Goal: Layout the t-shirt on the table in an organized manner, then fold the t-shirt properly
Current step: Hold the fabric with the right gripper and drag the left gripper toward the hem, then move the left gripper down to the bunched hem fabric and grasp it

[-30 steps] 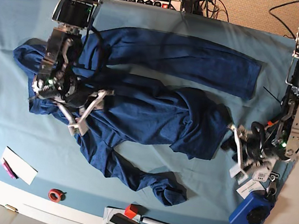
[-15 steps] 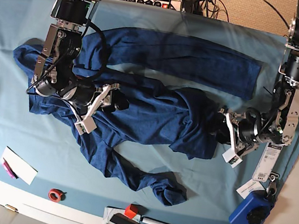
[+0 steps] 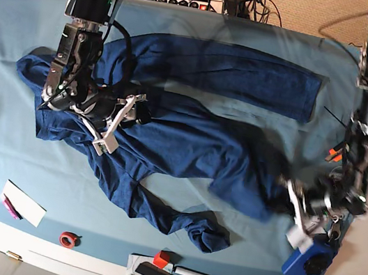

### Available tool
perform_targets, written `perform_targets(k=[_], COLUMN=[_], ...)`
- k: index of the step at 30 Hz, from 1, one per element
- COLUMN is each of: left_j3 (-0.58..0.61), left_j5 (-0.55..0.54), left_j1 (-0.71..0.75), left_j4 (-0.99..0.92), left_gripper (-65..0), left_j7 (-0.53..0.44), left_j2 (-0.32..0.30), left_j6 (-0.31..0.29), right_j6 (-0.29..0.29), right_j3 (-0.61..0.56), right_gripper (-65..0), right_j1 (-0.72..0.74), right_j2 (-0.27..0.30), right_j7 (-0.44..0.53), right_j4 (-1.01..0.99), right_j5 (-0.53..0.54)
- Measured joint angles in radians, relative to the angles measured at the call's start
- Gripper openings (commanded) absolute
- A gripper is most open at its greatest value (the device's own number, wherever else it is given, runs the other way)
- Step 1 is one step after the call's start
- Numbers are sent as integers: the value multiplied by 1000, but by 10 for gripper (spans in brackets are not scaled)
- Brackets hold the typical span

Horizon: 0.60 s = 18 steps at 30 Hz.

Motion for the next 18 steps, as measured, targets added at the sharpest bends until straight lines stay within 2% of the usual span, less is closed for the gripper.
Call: perform_targets(k=[2, 4, 6, 8, 9, 10, 13, 15, 17, 18], left_j3=[-2, -2, 0, 4, 4, 4, 2, 2, 2, 2], left_j5=[-105, -178, -312, -388, -385, -336, -48, 25, 36, 23], left_j1=[-20, -37, -47, -66, -82, -102, -164, -179, -187, -190], left_j4=[0, -1, 0, 0, 0, 0, 2, 2, -1, -1], left_gripper=[-650, -650, -650, -650, -650, -650, -650, -650, -650, -650], left_j7=[41, 113, 173, 195, 192, 166, 90, 87, 129, 152], left_j2=[4, 22, 45, 57, 60, 60, 59, 57, 55, 58], left_j6=[-4, -100, -89, -94, -93, -93, -87, 70, 70, 47], right_j6=[-5, -12, -21, -21, -21, -21, -28, -36, -47, -48], right_j3=[0, 0, 0, 0, 0, 0, 0, 0, 0, 0], right_gripper=[-359, -359, -359, -359, -359, -359, -359, -359, -359, -359], right_j1=[-13, -18, -18, -21, -22, -24, -25, -25, -25, -25], right_j2=[0, 0, 0, 0, 0, 0, 0, 0, 0, 0], right_j7=[39, 49, 57, 61, 65, 67, 68, 68, 69, 69], right_j4=[0, 0, 0, 0, 0, 0, 1, 1, 1, 1], right_j5=[-14, -14, -26, -26, -26, -26, -26, -26, -26, -26])
